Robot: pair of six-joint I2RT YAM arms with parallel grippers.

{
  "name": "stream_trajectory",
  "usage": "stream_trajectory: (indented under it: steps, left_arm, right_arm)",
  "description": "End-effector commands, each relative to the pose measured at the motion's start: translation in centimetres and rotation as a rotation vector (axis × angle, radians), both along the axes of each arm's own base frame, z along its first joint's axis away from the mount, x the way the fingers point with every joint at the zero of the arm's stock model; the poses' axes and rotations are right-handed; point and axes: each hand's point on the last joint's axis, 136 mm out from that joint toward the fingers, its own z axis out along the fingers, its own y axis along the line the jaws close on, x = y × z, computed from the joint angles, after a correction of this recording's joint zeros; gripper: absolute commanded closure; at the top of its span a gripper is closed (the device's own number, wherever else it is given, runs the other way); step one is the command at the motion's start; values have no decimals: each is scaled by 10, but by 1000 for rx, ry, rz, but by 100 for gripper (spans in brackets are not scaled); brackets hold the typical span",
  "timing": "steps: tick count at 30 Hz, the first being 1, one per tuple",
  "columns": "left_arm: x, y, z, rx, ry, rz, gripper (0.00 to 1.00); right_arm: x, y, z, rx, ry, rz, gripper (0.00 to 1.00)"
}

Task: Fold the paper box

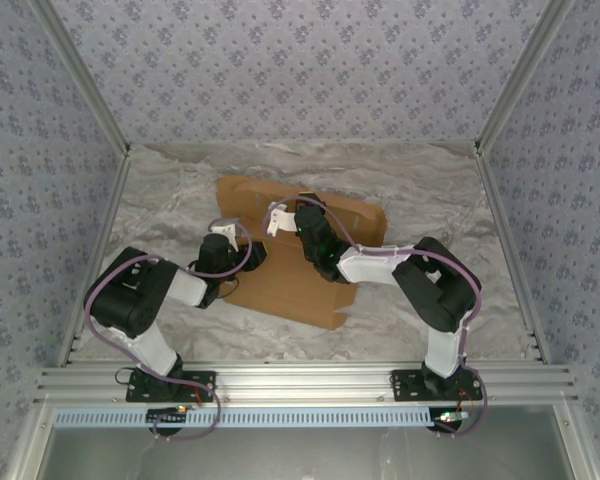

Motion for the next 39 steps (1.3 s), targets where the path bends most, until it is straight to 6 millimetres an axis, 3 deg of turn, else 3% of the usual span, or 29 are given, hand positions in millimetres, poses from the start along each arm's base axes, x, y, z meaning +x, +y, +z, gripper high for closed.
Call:
stream_trajectory:
  steps: [1,7,10,14,18,22,23,32,39]
  left_arm:
    - [-7,12,-2,48,26,5,53]
    - [-2,43,43,68,-45,92,52]
    - [-2,66,77,65,-95,167,46]
    - [-1,81,129,63,-174,200,39]
    - [1,84,175,60,-211,179,33]
    - [10,67,207,45,-178,85,30]
    - [12,64,210,44,-161,68,30]
    - [29,32,239,115,-99,-65,30]
    - [49,20,236,200,-73,-118,32]
  right_arm:
    - [-5,3,6,19,21,27,100]
    - [-8,0,25,85,70,45,100]
    - [-12,-3,38,118,105,63,100]
    - [-18,-6,52,157,168,80,100]
    - [-22,-8,69,190,182,79,100]
    - [-21,-9,76,192,178,65,100]
    - [-20,-7,82,198,167,64,100]
    - [-19,-3,79,172,166,59,100]
    - [-18,1,72,145,172,61,100]
